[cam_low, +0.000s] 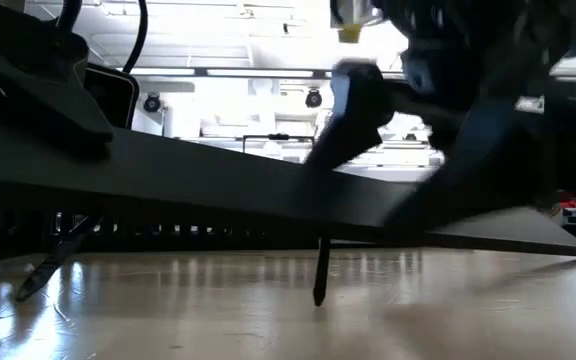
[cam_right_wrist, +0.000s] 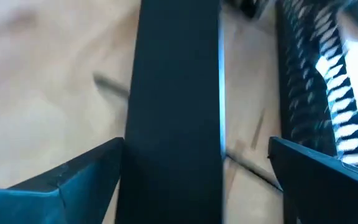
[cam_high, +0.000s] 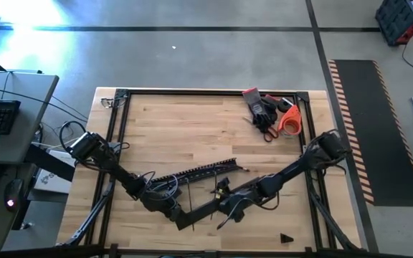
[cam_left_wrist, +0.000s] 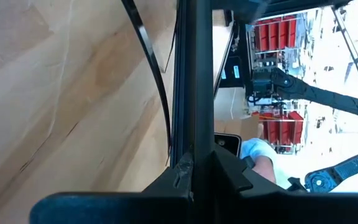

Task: Ziptie cables
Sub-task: Close the black cable duct

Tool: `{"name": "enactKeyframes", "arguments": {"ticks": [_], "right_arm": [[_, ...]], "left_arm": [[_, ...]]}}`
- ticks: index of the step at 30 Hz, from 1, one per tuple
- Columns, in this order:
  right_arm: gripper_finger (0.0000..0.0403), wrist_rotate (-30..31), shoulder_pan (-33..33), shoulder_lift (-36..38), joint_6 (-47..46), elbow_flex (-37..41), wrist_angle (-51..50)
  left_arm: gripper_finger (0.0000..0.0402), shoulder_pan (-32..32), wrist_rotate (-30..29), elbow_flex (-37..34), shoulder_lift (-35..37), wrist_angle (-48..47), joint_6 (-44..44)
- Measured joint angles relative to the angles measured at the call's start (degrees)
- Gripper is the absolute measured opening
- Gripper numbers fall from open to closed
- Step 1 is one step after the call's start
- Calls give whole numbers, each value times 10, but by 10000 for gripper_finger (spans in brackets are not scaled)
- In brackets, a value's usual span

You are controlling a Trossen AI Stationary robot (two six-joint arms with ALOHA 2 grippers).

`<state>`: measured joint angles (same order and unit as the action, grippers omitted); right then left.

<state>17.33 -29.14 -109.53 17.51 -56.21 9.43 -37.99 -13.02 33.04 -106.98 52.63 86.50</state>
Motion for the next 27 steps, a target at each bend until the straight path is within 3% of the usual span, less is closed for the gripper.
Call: {"name": "enactKeyframes", "arguments": {"ticks": [3, 6, 12, 23, 27], "right_arm": [[387, 23, -8, -18, -8, 0, -11], [384, 86, -23, -34, -15, -1, -5], [361, 156, -52, -42, -36, -1, 1], [307, 131, -45, -43, -35, 0, 25], [266, 130, -46, -43, -38, 0, 29]], "left_arm": [[0, -1, -1, 0, 0, 0, 0], [1, -3, -3, 0, 0, 0, 3], [1, -4, -10, 0, 0, 0, 4], [1, -5, -13, 0, 0, 0, 5], [1, -7, -23, 0, 0, 0, 5]]}}
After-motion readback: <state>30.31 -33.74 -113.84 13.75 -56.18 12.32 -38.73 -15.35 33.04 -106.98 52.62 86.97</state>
